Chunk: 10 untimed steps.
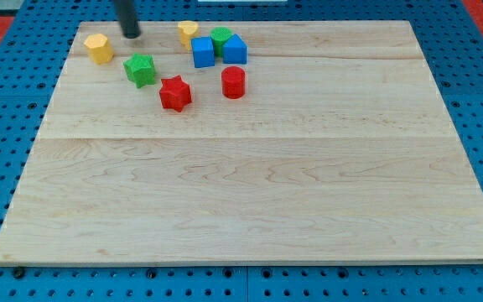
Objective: Push the green circle closer to the blue triangle
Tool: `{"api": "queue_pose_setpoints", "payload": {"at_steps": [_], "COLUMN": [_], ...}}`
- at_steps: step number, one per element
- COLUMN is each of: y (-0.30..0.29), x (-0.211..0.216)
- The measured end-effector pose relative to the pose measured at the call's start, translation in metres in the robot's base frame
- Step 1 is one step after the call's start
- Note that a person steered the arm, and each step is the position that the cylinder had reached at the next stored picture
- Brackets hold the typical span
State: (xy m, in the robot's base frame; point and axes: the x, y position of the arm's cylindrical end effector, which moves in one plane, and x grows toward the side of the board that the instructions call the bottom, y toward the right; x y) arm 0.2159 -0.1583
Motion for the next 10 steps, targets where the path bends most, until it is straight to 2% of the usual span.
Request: {"api": "queue_pose_setpoints", "payload": {"at_steps": [2, 3, 4, 6, 7, 8, 9, 10], "y": [0.119, 0.183, 0.194, 0.142, 0.124, 0.137, 0.187, 0.233], "x": [0.002, 0.036, 0.045, -0.017, -0.022, -0.024, 0.003, 0.085]}}
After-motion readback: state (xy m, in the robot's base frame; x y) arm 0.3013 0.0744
